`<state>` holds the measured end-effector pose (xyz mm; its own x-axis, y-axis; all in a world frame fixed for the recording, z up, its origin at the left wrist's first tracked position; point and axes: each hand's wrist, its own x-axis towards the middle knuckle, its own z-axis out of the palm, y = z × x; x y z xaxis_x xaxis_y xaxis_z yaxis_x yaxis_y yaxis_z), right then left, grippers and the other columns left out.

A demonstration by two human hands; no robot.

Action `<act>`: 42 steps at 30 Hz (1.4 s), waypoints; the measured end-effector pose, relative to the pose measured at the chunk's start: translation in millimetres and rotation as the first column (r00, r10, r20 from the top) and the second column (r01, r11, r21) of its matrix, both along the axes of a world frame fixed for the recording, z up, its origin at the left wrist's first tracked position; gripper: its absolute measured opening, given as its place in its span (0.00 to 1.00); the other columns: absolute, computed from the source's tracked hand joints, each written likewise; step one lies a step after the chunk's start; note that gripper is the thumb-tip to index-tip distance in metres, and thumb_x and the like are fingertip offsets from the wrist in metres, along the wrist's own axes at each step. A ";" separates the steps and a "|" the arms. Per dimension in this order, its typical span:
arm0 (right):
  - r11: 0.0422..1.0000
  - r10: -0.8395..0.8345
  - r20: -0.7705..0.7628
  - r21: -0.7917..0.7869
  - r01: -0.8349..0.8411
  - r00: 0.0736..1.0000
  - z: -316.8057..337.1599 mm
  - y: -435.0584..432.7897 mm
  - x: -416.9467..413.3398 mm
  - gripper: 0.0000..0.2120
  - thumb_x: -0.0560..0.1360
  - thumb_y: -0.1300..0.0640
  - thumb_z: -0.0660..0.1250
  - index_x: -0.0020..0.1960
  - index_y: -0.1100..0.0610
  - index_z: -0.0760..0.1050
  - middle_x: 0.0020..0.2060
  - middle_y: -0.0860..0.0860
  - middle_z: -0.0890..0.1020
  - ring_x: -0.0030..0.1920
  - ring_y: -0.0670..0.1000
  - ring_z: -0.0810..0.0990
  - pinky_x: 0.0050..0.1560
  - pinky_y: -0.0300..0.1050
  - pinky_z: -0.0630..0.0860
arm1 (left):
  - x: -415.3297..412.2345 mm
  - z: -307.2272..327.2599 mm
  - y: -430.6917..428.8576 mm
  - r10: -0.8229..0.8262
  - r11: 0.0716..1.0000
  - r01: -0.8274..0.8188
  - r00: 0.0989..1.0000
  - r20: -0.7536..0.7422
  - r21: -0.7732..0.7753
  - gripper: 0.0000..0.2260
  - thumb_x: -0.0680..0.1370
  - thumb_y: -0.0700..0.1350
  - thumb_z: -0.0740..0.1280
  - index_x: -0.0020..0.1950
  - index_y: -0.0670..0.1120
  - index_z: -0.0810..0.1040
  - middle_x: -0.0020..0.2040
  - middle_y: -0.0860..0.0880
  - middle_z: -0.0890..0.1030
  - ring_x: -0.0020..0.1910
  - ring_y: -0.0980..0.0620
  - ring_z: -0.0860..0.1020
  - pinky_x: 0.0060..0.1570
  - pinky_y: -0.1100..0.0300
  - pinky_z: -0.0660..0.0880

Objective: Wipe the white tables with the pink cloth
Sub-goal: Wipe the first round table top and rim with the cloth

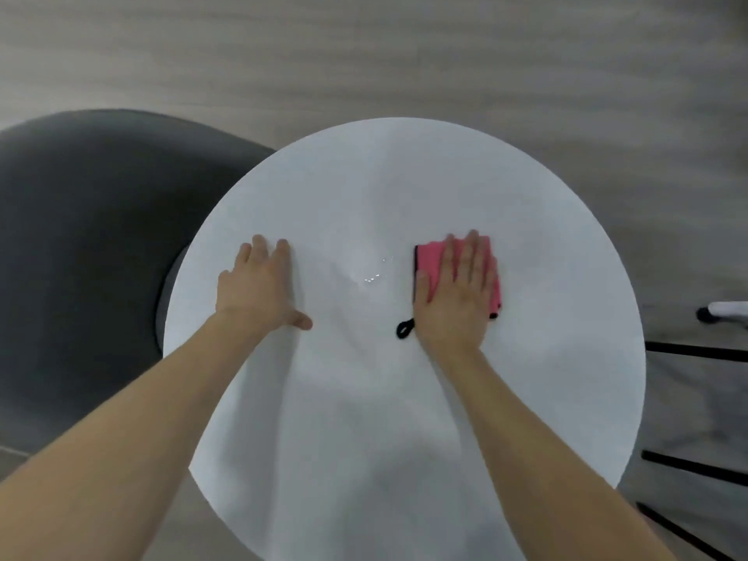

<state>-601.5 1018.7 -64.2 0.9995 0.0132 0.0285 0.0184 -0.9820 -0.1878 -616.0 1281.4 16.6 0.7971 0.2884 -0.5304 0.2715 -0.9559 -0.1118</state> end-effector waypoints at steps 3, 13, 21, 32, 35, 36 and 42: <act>0.786 0.617 -0.042 0.065 -0.615 0.785 6.2 64.9 -32.1 0.30 0.89 0.43 0.55 0.87 0.55 0.60 0.87 0.57 0.56 0.88 0.58 0.47 0.85 0.62 0.53 | -1.6 -4.8 5.6 -0.021 0.999 0.021 1.000 0.007 -0.042 0.67 0.57 0.72 0.84 0.85 0.51 0.51 0.83 0.44 0.57 0.82 0.42 0.60 0.61 0.42 0.80; 0.999 -0.024 0.024 0.038 0.023 0.999 -0.5 24.1 39.7 0.31 0.88 0.44 0.50 0.86 0.58 0.60 0.85 0.62 0.58 0.87 0.63 0.52 0.84 0.64 0.53 | -4.3 -9.7 9.2 -0.044 0.999 0.044 0.998 0.033 -0.013 0.67 0.59 0.76 0.81 0.87 0.56 0.47 0.88 0.48 0.51 0.87 0.46 0.52 0.59 0.44 0.79; 0.839 0.537 -0.038 -0.081 -0.538 0.843 -3.7 -12.5 94.5 0.32 0.88 0.37 0.47 0.87 0.50 0.57 0.88 0.54 0.54 0.88 0.56 0.49 0.85 0.65 0.53 | -9.4 -7.5 12.3 -0.031 0.999 0.033 0.998 0.060 -0.027 0.66 0.60 0.77 0.80 0.87 0.59 0.46 0.88 0.52 0.49 0.88 0.49 0.50 0.59 0.46 0.79; 0.358 0.934 0.001 -0.017 -0.934 0.358 -4.2 65.4 89.5 0.28 0.89 0.42 0.55 0.87 0.49 0.60 0.87 0.53 0.58 0.88 0.54 0.51 0.86 0.61 0.51 | -13.0 -4.6 9.7 0.079 0.991 -0.069 0.993 0.086 -0.111 0.64 0.61 0.73 0.82 0.87 0.58 0.50 0.89 0.52 0.48 0.88 0.51 0.49 0.70 0.46 0.76; 0.864 0.498 -0.019 -0.073 -0.498 0.867 -6.6 21.1 162.2 0.31 0.88 0.41 0.48 0.88 0.50 0.54 0.88 0.54 0.54 0.88 0.55 0.49 0.85 0.63 0.52 | -13.8 -1.0 18.8 0.136 0.968 -0.111 0.986 0.098 -0.226 0.59 0.64 0.68 0.84 0.87 0.55 0.55 0.89 0.51 0.52 0.87 0.49 0.53 0.77 0.46 0.69; 0.946 0.319 -0.001 -0.052 -0.319 0.948 -6.5 26.1 166.4 0.32 0.88 0.41 0.47 0.88 0.52 0.54 0.87 0.57 0.54 0.88 0.57 0.49 0.85 0.64 0.51 | -15.5 0.3 24.6 0.210 0.943 -0.169 0.970 0.120 -0.286 0.58 0.64 0.66 0.85 0.87 0.55 0.58 0.88 0.51 0.56 0.86 0.48 0.56 0.79 0.47 0.67; 0.386 0.923 -0.032 0.064 -0.920 0.384 1.0 185.1 12.0 0.29 0.88 0.44 0.51 0.87 0.54 0.60 0.87 0.57 0.57 0.88 0.59 0.48 0.85 0.61 0.49 | -49.4 -8.9 68.7 0.371 0.901 -0.323 0.919 0.130 -0.290 0.63 0.57 0.65 0.88 0.85 0.50 0.62 0.85 0.47 0.61 0.85 0.44 0.59 0.81 0.39 0.62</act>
